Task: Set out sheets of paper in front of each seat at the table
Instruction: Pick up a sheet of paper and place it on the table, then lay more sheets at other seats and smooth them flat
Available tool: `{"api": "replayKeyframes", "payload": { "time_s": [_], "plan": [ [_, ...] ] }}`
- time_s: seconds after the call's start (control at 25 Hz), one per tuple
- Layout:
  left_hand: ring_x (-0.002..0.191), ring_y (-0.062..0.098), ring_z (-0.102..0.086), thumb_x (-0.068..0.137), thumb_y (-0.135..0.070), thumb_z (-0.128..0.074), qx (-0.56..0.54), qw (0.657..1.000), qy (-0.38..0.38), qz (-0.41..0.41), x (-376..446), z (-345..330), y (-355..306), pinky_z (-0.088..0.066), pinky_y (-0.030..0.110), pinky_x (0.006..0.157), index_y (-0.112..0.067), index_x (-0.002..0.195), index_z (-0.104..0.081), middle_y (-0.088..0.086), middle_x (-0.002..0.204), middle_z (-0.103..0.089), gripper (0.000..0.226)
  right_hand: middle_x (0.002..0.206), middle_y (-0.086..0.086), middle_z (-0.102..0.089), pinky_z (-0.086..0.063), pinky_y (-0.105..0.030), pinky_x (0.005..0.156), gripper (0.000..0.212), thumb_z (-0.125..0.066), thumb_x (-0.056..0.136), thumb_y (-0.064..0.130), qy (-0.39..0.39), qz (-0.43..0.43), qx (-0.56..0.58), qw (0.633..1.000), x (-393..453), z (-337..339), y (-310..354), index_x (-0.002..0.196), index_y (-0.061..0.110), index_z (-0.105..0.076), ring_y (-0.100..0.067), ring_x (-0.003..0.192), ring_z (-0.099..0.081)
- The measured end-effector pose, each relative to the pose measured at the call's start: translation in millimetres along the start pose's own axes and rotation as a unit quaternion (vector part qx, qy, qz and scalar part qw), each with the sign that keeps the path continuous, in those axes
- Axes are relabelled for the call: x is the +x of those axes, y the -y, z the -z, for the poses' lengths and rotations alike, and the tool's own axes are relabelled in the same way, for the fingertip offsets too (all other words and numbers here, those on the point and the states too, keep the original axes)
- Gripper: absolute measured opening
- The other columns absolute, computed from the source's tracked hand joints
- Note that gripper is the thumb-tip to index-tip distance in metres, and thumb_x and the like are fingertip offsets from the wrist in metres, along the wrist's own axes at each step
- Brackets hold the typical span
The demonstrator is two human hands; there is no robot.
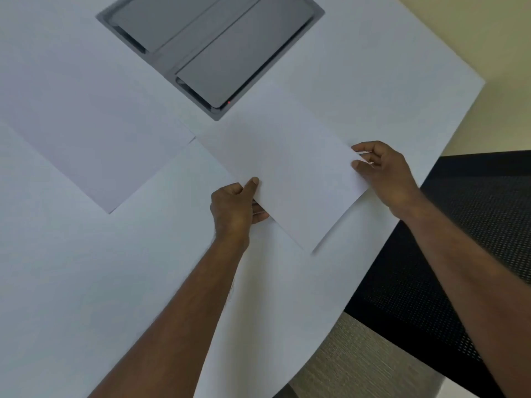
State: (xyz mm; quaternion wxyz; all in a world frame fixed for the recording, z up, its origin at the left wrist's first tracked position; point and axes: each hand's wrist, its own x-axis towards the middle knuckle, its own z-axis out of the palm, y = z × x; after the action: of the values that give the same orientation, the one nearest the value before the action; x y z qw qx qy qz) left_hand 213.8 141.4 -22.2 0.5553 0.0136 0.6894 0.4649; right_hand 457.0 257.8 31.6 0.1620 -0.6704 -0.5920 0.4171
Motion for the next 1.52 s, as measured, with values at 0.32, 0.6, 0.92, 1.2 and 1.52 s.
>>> {"api": "replayKeyframes", "payload": {
  "time_s": [0.32,0.6,0.92,1.2,1.52],
  "plan": [
    [0.062,0.030,-0.072,0.095,-0.025,-0.074,0.030,0.999,0.018,0.005,-20.6,-41.6,26.1,-0.063,0.035,0.057,-0.004,0.073,-0.061,0.023,0.078,-0.067,0.033,0.157,-0.003,-0.041,-0.036,-0.044,0.116,0.063,-0.067,0.093,0.049,-0.046,0.050,-0.248,0.966,-32.6,-36.2,-48.2,0.146,0.022,-0.049,-0.025,0.143,-0.035],
    [0.081,0.025,-0.065,0.095,-0.035,-0.073,0.348,0.911,-0.026,-0.219,-37.3,-23.9,35.1,-0.053,0.037,0.069,-0.014,0.108,-0.050,0.004,0.095,-0.066,0.034,0.168,-0.001,-0.024,-0.026,-0.043,0.123,0.075,-0.066,0.093,0.053,-0.025,0.022,-0.238,0.971,-34.2,-26.5,-69.6,0.156,0.024,-0.037,-0.021,0.155,-0.016],
    [0.156,0.043,-0.020,0.101,-0.031,-0.062,0.570,0.716,0.023,-0.403,-6.8,-28.2,63.3,-0.019,0.057,0.126,-0.001,0.155,-0.038,0.023,0.167,-0.026,0.066,0.169,0.004,-0.022,-0.024,-0.042,0.124,0.075,-0.066,0.093,0.053,-0.022,0.020,-0.225,0.974,-21.6,-9.3,-76.5,0.156,0.027,-0.036,-0.017,0.156,-0.012],
    [0.157,0.041,-0.019,0.104,-0.034,-0.055,0.577,0.706,0.014,-0.411,-3.2,-34.0,64.6,-0.018,0.056,0.127,-0.001,0.155,-0.038,0.022,0.167,-0.026,0.063,0.168,0.004,-0.024,-0.024,-0.042,0.124,0.074,-0.069,0.092,0.052,-0.024,0.028,-0.216,0.976,-13.6,-1.9,-77.8,0.155,0.027,-0.039,-0.016,0.155,-0.014],
    [0.158,0.036,-0.015,0.103,-0.032,-0.056,0.565,0.714,0.019,-0.412,-0.1,-38.0,61.9,-0.015,0.050,0.129,-0.001,0.156,-0.035,0.021,0.169,-0.024,0.065,0.167,0.006,-0.026,-0.026,-0.042,0.123,0.074,-0.069,0.091,0.053,-0.035,0.029,-0.216,0.975,-12.2,-2.8,-80.4,0.154,0.028,-0.040,-0.017,0.154,-0.016]
  ]
}}
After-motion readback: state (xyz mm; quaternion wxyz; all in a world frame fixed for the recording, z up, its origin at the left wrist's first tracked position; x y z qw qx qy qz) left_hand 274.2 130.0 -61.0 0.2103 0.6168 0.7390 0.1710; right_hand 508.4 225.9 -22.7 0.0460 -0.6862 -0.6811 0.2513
